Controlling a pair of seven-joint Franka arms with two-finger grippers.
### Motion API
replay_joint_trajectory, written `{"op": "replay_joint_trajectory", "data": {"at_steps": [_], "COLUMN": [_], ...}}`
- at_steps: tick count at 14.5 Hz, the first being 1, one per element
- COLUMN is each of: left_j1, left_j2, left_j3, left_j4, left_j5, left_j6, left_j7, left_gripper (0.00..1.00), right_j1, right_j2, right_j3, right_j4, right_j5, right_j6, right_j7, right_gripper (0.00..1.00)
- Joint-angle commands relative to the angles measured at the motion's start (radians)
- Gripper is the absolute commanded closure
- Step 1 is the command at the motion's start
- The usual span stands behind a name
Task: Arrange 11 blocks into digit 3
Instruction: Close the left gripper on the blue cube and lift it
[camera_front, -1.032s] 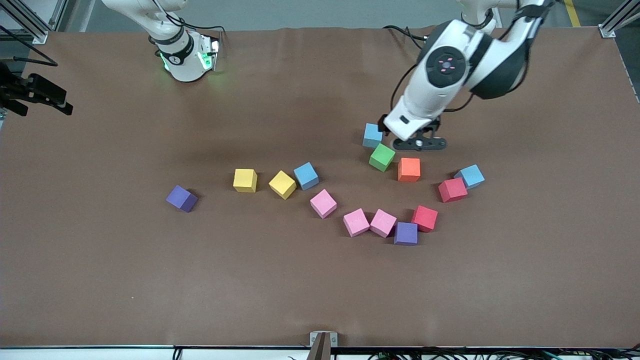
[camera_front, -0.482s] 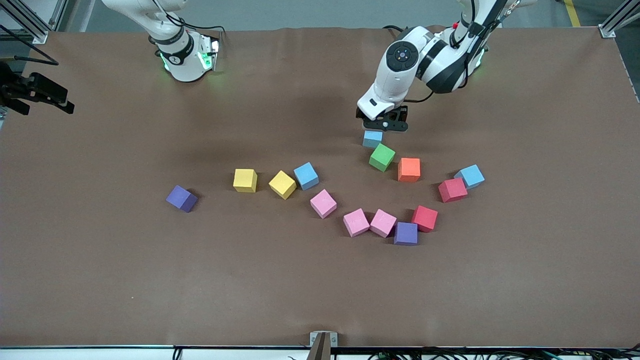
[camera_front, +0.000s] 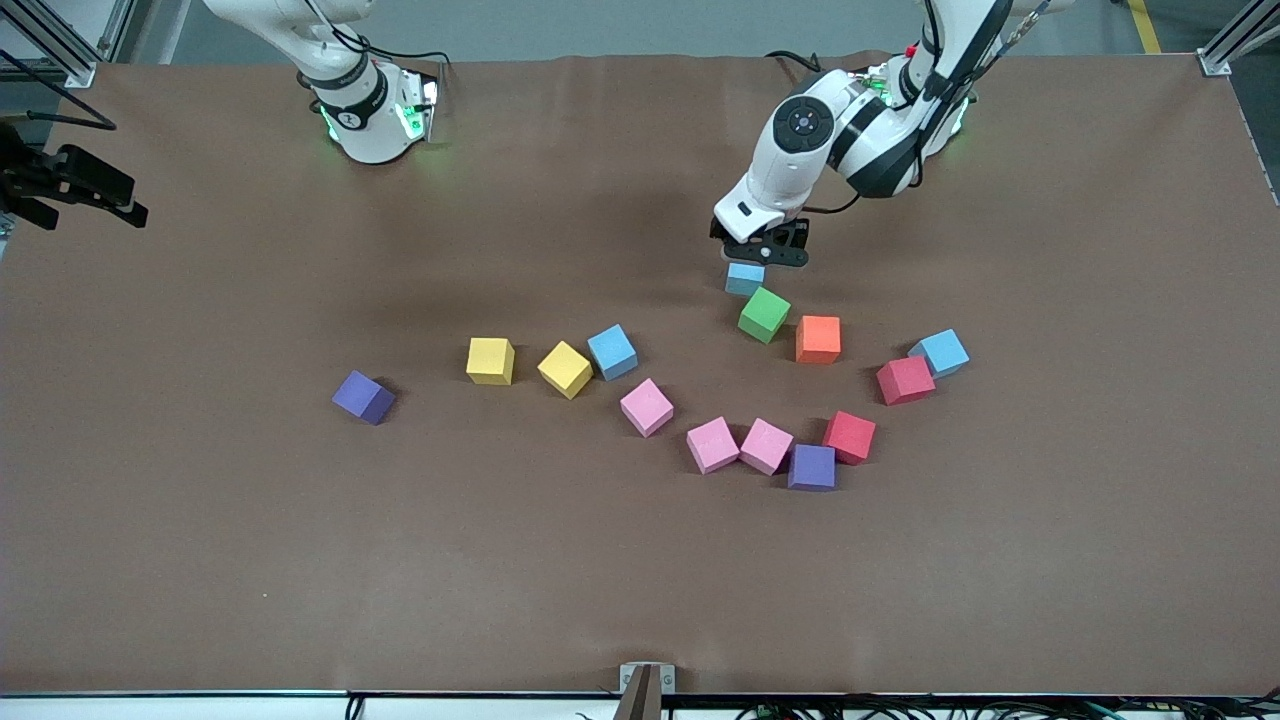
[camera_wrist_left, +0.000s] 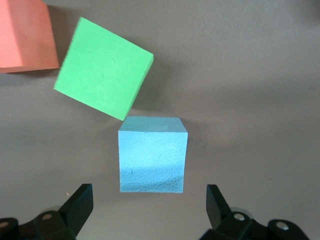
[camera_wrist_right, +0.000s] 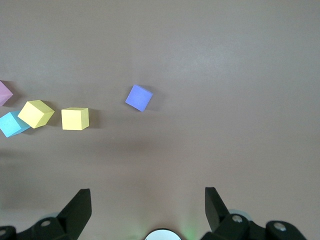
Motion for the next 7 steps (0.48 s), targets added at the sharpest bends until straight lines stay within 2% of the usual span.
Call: {"op": "replay_joint_trajectory", "data": {"at_steps": [1, 6, 7], "left_j1": [0.002, 0.007, 0.007], "left_j2": [0.055, 0.124, 0.131], "left_j3": [-0.001, 0.005, 0.005], "left_j4": [0.005, 0.02, 0.02], "left_j5": [0.067, 0.156, 0.167], "left_j6": [0.036, 0.059, 0.059], "left_j7": [-0.001, -0.045, -0.06], "left_gripper": [0.0, 0.0, 0.04], "right_j1": [-0.019, -0.019, -0.019], "right_j2": [-0.026, -0.021, -0.017], "right_j3": [0.01, 0.01, 0.01], "right_j4": [-0.013, 0.0, 0.001], "right_j5": [0.004, 0.004, 0.005], "right_j6": [0.002, 0.002, 0.002], "right_j7": [-0.009, 0.002, 0.004], "right_gripper": [0.0, 0.0, 0.0]}}
